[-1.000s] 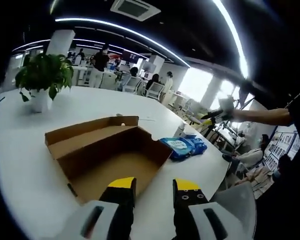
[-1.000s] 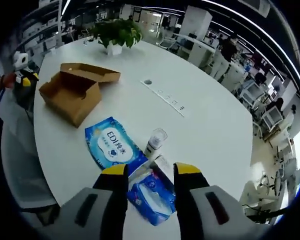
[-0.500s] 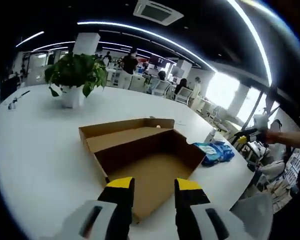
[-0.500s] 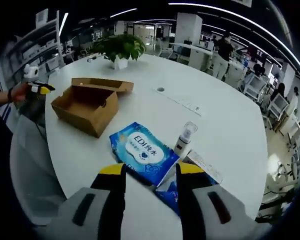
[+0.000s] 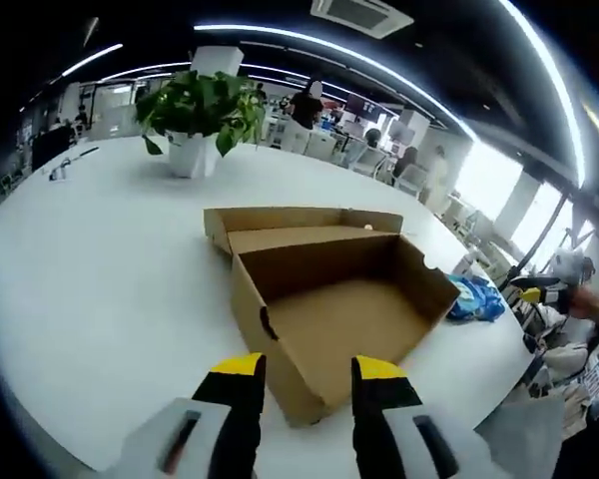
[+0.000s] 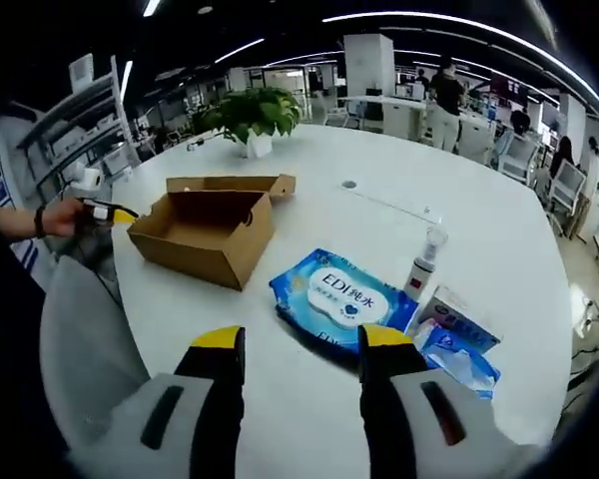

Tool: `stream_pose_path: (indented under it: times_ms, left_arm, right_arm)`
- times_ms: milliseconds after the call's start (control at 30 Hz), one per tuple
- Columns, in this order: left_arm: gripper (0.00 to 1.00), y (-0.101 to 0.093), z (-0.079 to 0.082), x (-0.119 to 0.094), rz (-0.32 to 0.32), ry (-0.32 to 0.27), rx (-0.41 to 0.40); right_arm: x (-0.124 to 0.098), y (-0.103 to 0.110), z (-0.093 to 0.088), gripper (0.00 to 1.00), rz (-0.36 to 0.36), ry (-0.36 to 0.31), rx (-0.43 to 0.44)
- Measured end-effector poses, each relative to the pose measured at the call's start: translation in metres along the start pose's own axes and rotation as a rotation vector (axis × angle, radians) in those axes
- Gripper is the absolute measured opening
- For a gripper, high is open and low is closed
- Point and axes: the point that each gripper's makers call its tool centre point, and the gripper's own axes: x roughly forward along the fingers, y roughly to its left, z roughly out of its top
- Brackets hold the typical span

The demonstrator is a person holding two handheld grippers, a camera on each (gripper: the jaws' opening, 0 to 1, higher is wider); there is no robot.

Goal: Operate the shoe box by opening the lid, removing the specified soft item, and placing it in the target area until the item is outside and the box remains undamaged.

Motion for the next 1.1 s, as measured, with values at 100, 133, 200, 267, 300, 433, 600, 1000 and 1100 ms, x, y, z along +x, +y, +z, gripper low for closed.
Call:
stream_pose_path:
  times_ms: [100, 133, 200, 267, 300, 433, 600, 1000, 1100]
  left_arm:
    - [0.34, 0.001, -0.001, 0.003, 0.006, 0.004, -0.015]
    - [0.34, 0.002, -0.003, 0.005, 0.012, 0.011, -0.014]
    - [0.34, 0.002, -0.004, 0.007, 0.013, 0.013, -0.024]
    - [0.34, 0.002, -0.005, 0.010, 0.013, 0.019, -0.031]
    - [0.34, 0.001, -0.005, 0.011, 0.013, 0.020, -0.035]
    - [0.34, 0.000, -0.004, 0.017, 0.008, 0.029, -0.037]
    - [0.33, -0.002, -0.006, 0.023, 0.007, 0.047, -0.035]
    - [0.27, 0.005, -0.016, 0.026, 0.001, 0.097, -0.010]
    - [0.27, 0.005, -0.016, 0.027, 0.001, 0.105, 0.005]
  right_arm:
    - [0.000, 0.005, -0.003, 0.46, 0.010, -0.006, 0.018]
    - [-0.001, 0.006, -0.003, 0.45, 0.011, -0.010, 0.021]
    - [-0.002, 0.008, -0.002, 0.46, 0.011, -0.021, 0.032]
    - [-0.003, 0.009, -0.002, 0.46, 0.010, -0.029, 0.040]
    - [-0.004, 0.010, -0.002, 0.46, 0.010, -0.033, 0.041]
    - [-0.004, 0.015, -0.004, 0.47, 0.011, -0.046, 0.063]
    - [-0.003, 0.025, -0.009, 0.47, 0.016, -0.054, 0.086]
    - [0.002, 0.036, -0.025, 0.47, 0.034, -0.051, 0.133]
    - [0.002, 0.036, -0.029, 0.47, 0.034, -0.047, 0.140]
